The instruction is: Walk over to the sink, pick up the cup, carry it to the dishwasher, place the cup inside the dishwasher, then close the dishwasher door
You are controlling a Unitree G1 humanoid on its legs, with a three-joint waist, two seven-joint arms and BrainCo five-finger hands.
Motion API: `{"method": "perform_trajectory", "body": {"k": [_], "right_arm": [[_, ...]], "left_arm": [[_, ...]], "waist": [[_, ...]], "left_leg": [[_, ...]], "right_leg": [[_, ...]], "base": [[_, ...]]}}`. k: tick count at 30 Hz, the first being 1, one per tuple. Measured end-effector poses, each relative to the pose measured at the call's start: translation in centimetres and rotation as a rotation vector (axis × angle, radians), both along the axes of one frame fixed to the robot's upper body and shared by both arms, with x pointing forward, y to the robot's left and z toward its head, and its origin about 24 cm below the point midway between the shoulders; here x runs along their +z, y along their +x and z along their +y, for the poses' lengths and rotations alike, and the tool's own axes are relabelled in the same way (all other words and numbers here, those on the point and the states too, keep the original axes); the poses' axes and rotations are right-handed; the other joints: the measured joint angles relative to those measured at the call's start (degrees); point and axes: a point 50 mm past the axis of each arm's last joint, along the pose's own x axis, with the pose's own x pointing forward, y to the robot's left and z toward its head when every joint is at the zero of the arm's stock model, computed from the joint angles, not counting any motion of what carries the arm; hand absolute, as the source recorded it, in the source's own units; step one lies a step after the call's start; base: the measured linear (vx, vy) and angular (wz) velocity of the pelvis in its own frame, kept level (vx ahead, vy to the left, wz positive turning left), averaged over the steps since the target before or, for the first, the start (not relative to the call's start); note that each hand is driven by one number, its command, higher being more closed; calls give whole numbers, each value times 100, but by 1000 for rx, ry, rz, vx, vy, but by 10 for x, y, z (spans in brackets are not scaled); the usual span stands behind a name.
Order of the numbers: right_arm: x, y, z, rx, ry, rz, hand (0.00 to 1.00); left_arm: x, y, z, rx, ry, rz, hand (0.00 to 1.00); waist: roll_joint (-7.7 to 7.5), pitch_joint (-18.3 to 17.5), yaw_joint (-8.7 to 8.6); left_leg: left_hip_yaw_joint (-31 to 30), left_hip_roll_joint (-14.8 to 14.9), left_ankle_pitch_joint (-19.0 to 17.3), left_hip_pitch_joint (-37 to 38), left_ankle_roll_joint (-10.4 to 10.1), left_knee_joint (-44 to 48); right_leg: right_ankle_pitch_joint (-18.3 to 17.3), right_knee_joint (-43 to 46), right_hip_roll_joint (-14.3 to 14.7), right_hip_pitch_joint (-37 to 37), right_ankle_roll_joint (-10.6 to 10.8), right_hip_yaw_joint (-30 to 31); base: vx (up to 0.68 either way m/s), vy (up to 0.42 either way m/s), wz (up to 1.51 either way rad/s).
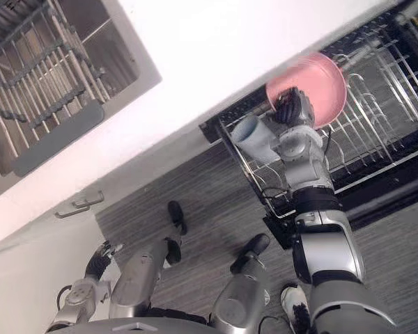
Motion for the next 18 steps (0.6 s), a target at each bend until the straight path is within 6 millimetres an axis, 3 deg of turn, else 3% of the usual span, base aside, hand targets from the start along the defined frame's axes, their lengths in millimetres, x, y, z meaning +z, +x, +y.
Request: {"method": "perform_trajectory", "body": {"k": [1, 2, 3, 6, 10, 14, 18], "right_arm": [[1, 0, -1, 0, 4, -1, 0], [-1, 0, -1, 11, 17, 14, 0], [-3, -1, -2, 11, 15, 22, 0], [-13, -1, 2, 23, 20, 49, 0], [-27, -10, -9, -25, 36, 50, 0], [-12, -22, -12, -40, 111, -91, 0], [8, -44, -13, -58, 174, -290, 0]], "left_arm": [[1, 2, -1, -1, -2, -4, 0], [2, 4, -1, -6, -2, -10, 0], [2, 7, -8, -15, -16, -18, 0], [3, 7, -14, -36, -26, -26, 0], [4, 8, -14, -37, -29, -34, 0], [4, 8, -14, -35, -28, -35, 0], [1, 0, -11, -16, -20, -23, 0]], "waist": [[22, 10, -1], [17, 15, -15], [123, 16, -119], [119, 18, -163], [105, 27, -293], [94, 35, -321], [-87, -13, -399]], "left_leg": [[-9, 9, 0, -1, 0, 18], [-28, -15, -3, -2, -4, 62], [-117, 0, -21, -2, -44, 111], [-74, 145, 8, 88, -89, 204], [-32, 171, 7, 392, -91, 209], [33, 140, 8, 550, -93, 52], [71, 140, -3, 817, -163, -60]], "right_leg": [[-39, -148, 68, -51, -2, 24], [137, -563, 194, -159, -136, 64], [425, -736, 333, -43, 17, 101], [401, -671, 453, 26, -41, 118], [380, -465, 426, 226, -77, 100], [380, -457, 420, 308, -78, 93], [379, -462, 425, 507, -76, 100]], "base": [[52, -22, 17], [-4, -54, 36], [14, -77, 27], [74, -100, -10], [45, -23, -3], [1, 13, 2], [-15, 14, -4]]}}
